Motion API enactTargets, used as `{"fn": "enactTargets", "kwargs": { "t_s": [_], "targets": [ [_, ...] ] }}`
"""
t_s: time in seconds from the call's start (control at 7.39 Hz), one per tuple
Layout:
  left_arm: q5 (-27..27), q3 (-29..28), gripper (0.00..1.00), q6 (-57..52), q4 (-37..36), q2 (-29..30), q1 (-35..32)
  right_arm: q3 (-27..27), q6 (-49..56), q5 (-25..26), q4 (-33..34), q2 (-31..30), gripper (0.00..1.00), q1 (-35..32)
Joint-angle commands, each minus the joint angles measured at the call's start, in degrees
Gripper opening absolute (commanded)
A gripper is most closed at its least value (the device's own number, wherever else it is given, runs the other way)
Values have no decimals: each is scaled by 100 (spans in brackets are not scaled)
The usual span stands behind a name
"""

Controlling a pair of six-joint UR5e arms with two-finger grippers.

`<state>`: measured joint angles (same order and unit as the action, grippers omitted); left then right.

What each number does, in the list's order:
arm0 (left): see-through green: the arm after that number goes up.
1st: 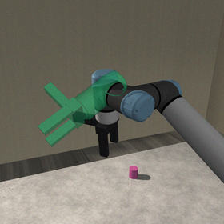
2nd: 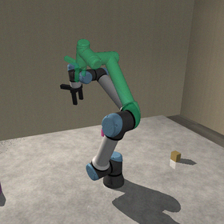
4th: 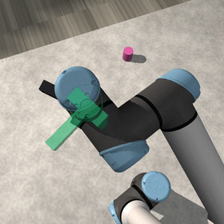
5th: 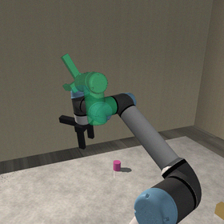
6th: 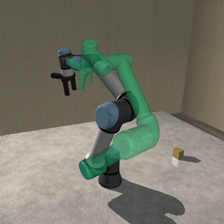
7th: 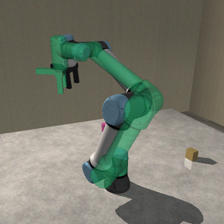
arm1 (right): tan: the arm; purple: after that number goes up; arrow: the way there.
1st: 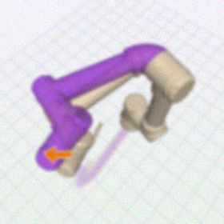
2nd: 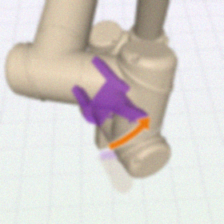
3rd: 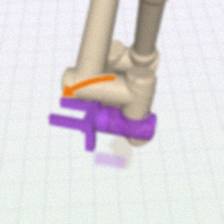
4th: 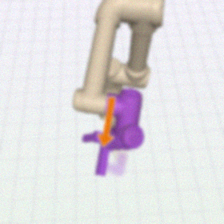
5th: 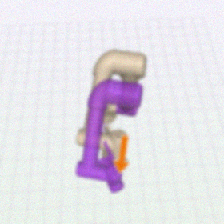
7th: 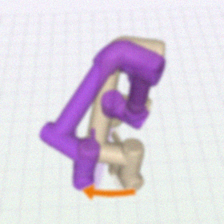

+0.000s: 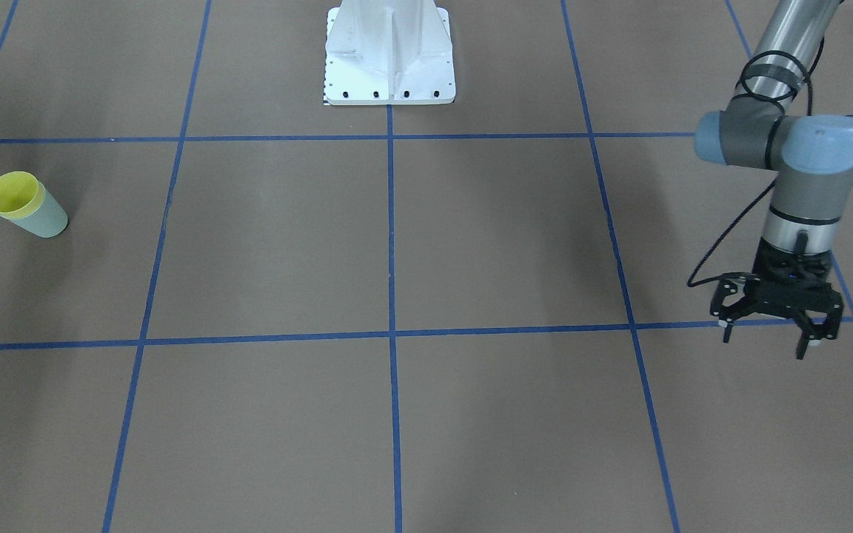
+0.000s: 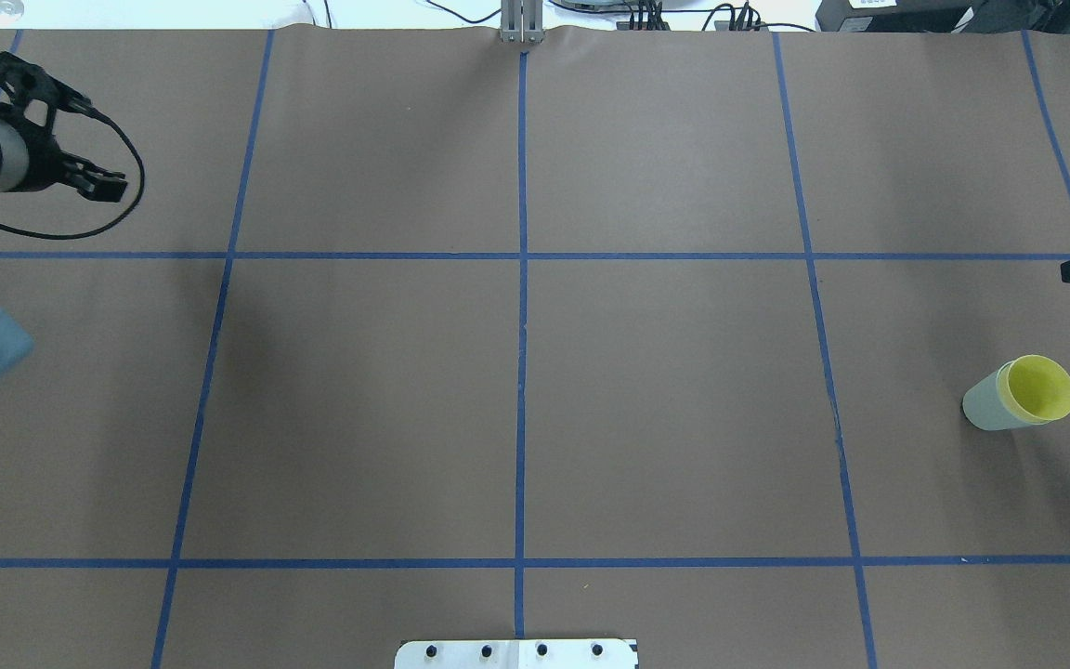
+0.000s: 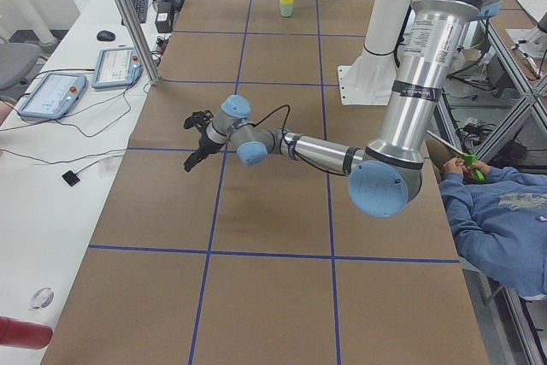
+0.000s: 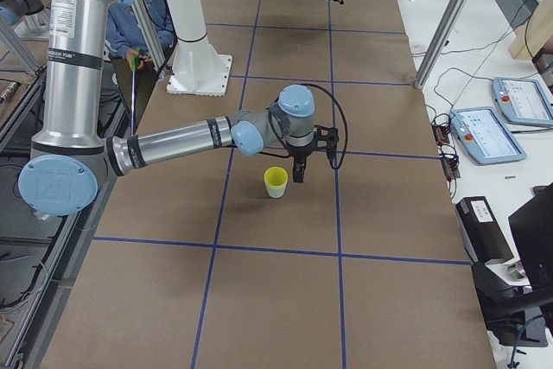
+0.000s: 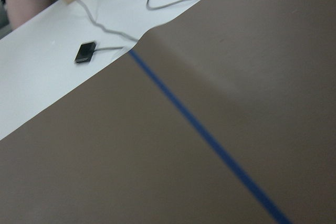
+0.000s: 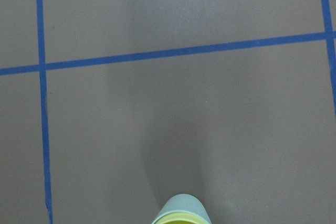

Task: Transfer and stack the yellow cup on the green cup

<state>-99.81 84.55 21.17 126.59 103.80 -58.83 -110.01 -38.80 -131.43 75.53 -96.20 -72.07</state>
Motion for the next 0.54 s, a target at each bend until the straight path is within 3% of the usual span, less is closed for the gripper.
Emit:
{"fn": "enactTargets", "kwargs": {
  "t_s": [0.0, 0.27, 0.41],
  "targets": [
    [-1673, 123, 100, -77, -1657, 60, -1143, 321, 75, 39, 23, 303, 100, -254],
    [-3440, 193, 100, -635, -2042, -209, -1972, 645, 380, -5, 76, 374, 100, -421],
    [-3962, 306, 100, -971, -2042, -559, -2262, 734, 704, -40, 85, 322, 100, -474]
  ]
}}
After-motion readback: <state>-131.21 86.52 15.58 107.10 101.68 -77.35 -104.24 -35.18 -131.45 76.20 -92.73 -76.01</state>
